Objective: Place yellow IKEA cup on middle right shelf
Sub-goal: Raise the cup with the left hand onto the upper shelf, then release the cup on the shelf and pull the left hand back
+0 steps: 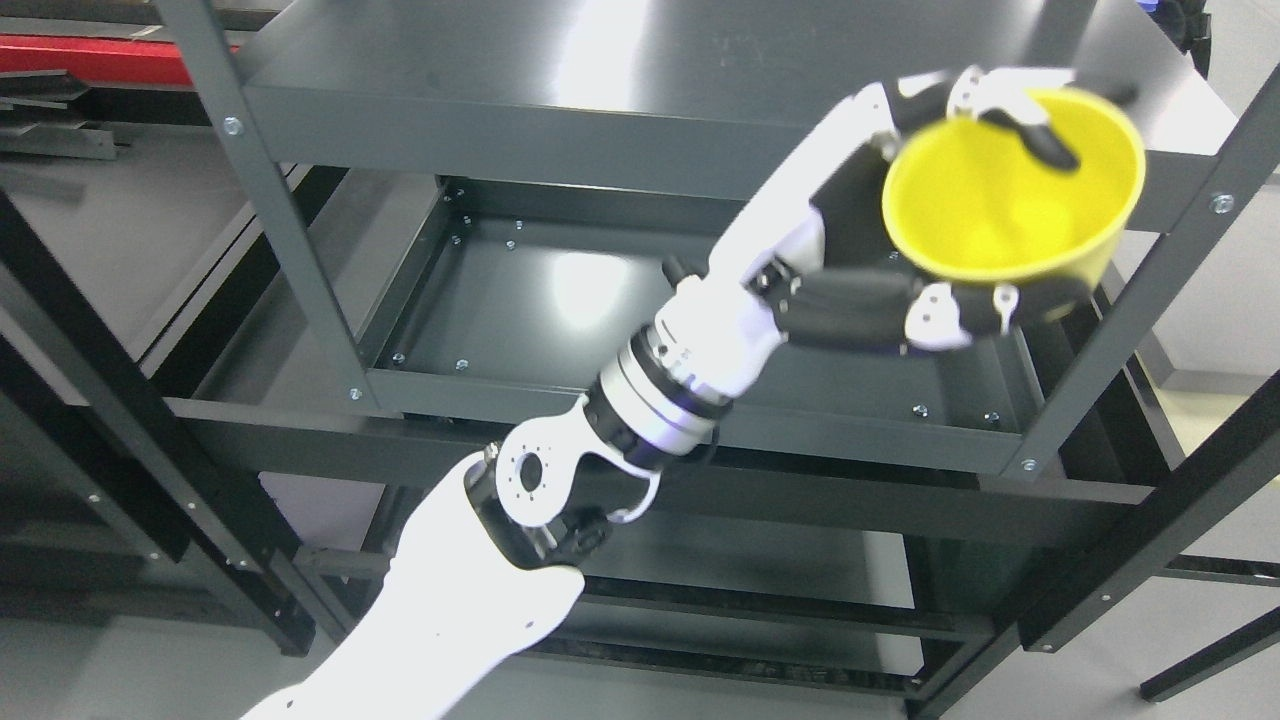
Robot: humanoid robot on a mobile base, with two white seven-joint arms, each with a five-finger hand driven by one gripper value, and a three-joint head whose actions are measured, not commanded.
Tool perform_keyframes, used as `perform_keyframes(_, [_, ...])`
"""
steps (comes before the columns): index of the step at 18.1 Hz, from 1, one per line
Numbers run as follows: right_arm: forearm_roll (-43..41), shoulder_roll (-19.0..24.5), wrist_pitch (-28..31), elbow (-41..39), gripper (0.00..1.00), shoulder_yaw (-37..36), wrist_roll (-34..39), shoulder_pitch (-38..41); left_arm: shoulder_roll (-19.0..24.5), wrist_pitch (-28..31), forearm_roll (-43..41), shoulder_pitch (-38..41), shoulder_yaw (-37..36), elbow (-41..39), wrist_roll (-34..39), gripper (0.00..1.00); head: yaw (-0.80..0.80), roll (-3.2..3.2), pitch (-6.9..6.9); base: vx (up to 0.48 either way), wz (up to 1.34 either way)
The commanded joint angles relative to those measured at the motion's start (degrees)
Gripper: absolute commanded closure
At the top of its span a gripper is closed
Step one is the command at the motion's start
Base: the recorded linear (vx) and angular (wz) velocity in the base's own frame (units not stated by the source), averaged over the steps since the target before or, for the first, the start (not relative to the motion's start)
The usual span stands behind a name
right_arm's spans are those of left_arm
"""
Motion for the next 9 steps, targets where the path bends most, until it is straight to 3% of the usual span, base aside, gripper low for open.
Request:
perform_keyframes(1, [-1.4, -1.0, 0.0, 0.0, 0.01, 1.0, 0.0, 0.8, 1.0, 7.9, 0.8, -7.9, 11.4, 0.1, 7.8, 1.00, 0.00, 0.00, 0.00, 0.087, -0.11])
perform_keyframes(4, [-1.4, -1.0, 0.0, 0.0, 0.01, 1.0, 0.0, 0.8, 1.0, 15.1, 0.8, -10.8, 15.8, 1.9, 15.8, 1.00, 0.00, 0.00, -0.01, 0.079, -0.08])
perform_keyframes(9, [-1.4, -1.0, 0.0, 0.0, 0.01, 1.0, 0.0, 0.8, 1.0, 36.9, 0.8, -18.7, 19.5, 11.3, 23.9, 1.00, 0.00, 0.00, -0.01, 0.065, -0.05])
